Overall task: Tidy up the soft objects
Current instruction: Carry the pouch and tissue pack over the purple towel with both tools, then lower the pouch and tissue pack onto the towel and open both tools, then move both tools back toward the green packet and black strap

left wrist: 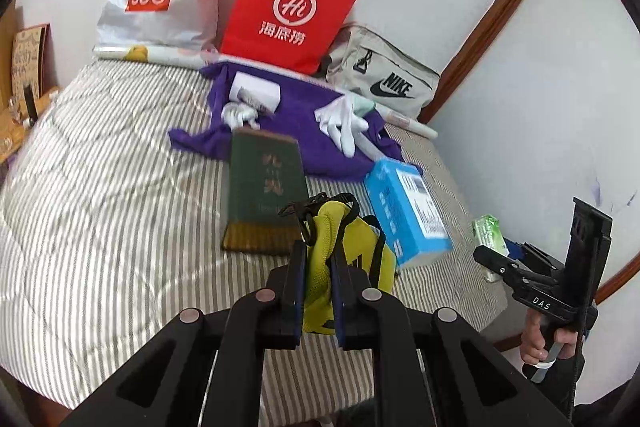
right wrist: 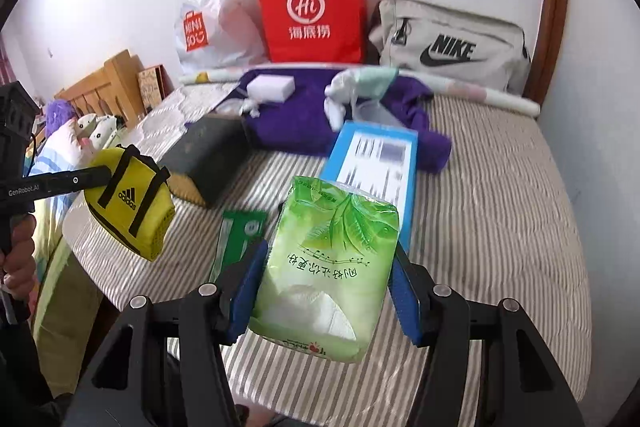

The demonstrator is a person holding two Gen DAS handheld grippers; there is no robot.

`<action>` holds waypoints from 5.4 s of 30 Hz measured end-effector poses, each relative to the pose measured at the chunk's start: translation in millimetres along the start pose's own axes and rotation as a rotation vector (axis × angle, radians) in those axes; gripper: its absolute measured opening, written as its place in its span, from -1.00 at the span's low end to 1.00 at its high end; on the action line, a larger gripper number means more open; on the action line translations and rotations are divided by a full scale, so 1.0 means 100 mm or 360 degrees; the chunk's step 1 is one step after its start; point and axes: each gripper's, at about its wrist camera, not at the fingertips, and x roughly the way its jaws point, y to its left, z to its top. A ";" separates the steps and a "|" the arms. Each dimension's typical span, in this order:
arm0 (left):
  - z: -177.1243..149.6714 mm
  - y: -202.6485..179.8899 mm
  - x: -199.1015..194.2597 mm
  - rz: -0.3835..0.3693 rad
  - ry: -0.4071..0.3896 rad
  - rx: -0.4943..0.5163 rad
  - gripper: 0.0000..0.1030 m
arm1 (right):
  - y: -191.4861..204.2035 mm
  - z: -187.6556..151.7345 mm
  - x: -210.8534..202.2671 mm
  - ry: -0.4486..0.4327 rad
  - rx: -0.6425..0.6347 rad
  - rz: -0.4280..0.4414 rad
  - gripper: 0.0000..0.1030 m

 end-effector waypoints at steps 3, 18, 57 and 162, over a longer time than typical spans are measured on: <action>0.16 -0.01 0.04 0.0010 -0.0011 0.0015 -0.78 | -0.05 0.15 0.05 -0.0015 0.0009 -0.0003 0.13; 0.98 0.13 0.53 0.0042 -0.0047 -0.0001 -0.78 | -0.24 0.94 0.56 -0.0024 -0.0020 -0.0068 0.13; 1.57 0.76 2.00 0.0047 0.0261 -0.0141 -0.71 | -0.70 1.50 2.42 0.0418 0.0009 -0.0055 0.14; -0.62 0.48 0.53 0.0028 0.0280 -0.0111 0.06 | 0.68 -0.44 1.14 0.0241 -0.0255 0.0113 -0.31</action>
